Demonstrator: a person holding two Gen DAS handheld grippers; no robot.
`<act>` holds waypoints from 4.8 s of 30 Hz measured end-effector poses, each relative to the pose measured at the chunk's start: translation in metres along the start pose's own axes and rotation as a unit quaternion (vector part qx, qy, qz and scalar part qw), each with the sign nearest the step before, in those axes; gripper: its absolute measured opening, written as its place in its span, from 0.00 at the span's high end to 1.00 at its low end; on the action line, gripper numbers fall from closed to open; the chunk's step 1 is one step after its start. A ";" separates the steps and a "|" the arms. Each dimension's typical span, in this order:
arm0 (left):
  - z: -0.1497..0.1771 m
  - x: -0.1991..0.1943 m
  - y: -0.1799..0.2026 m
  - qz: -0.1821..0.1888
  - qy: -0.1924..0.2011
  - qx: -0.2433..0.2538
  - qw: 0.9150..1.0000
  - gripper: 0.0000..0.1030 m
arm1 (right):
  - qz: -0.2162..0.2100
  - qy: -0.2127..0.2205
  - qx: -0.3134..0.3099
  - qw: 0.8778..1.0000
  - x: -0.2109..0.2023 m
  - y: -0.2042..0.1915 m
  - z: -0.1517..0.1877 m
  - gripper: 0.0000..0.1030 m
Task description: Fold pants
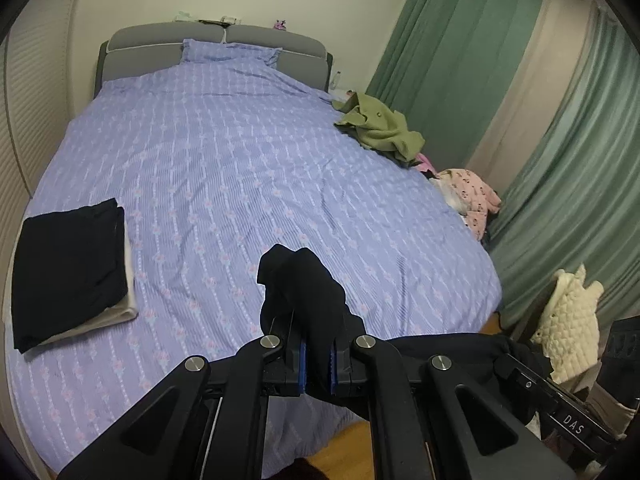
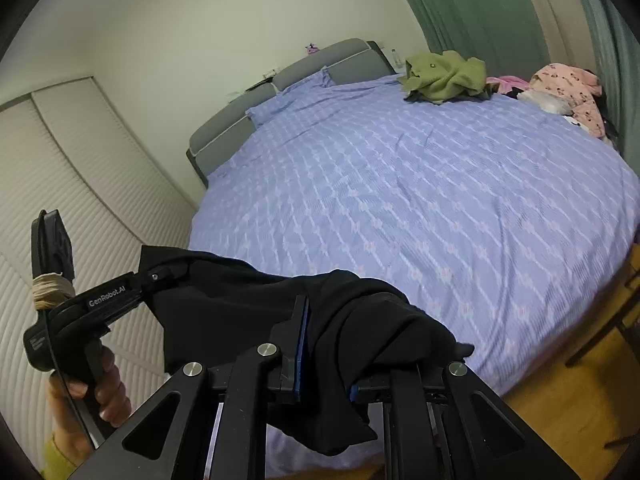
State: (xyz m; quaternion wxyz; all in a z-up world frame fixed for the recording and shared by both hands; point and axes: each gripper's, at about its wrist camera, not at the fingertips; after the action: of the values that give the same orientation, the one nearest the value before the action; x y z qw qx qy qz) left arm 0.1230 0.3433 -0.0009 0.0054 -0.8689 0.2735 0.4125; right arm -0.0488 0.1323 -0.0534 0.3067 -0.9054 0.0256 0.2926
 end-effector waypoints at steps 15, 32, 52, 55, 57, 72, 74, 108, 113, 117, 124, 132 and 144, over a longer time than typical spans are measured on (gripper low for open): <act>-0.006 -0.054 -0.164 0.040 0.007 0.002 0.999 0.91 | -0.001 0.002 -0.017 1.000 0.040 -0.137 0.050 0.84; -0.155 -0.022 -0.364 0.075 -0.025 0.082 0.994 0.91 | 0.013 -0.002 0.024 1.000 0.206 -0.323 0.045 0.84; -0.187 0.190 -0.499 0.030 -0.158 0.035 0.986 0.91 | 0.080 -0.080 0.123 0.986 0.419 -0.356 0.085 0.84; -0.155 0.213 -0.530 0.002 -0.184 0.026 0.983 0.91 | 0.086 -0.125 0.111 0.982 0.450 -0.366 0.121 0.84; -0.145 0.219 -0.544 -0.007 -0.192 0.022 0.981 0.91 | 0.078 -0.147 0.109 0.980 0.463 -0.370 0.138 0.84; -0.117 0.232 -0.575 -0.073 -0.199 0.060 0.975 0.74 | 0.090 -0.222 0.170 0.956 0.489 -0.364 0.196 0.80; -0.117 0.233 -0.581 -0.099 -0.196 0.069 0.973 0.71 | 0.091 -0.231 0.175 0.953 0.492 -0.370 0.203 0.78; -0.010 -0.065 -0.304 -0.161 0.031 0.118 0.979 0.05 | 0.063 -0.064 -0.108 0.990 0.116 -0.285 0.093 0.22; 0.029 -0.095 -0.205 -0.163 0.051 0.078 0.982 0.02 | 0.062 -0.037 -0.140 0.988 0.053 -0.236 0.073 0.15; 0.057 -0.115 -0.134 -0.154 0.063 0.057 0.984 0.00 | 0.059 -0.026 -0.147 0.987 -0.005 -0.189 0.059 0.14; 0.090 -0.123 -0.024 -0.168 0.072 0.085 0.979 0.00 | 0.056 -0.002 -0.148 0.987 -0.075 -0.130 0.042 0.14; 0.085 -0.110 0.037 -0.168 0.080 0.077 0.979 0.00 | 0.041 0.006 -0.142 0.989 -0.095 -0.075 0.014 0.14; 0.059 -0.065 0.110 -0.173 0.061 0.069 0.981 0.00 | 0.056 0.002 -0.156 0.986 -0.100 -0.008 -0.041 0.14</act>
State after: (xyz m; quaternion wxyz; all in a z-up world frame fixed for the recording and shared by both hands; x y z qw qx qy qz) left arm -0.0048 0.2940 0.0311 0.1195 -0.9242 0.1465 0.3317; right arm -0.1088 0.1024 0.0322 0.1444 -0.9399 0.0312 0.3079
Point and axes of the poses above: each gripper's, at about its wrist camera, not at the fingertips, and x roughly the way its jaws point, y to its right, z to its underside, and after that the axes turned 8 degrees about -z, right-handed
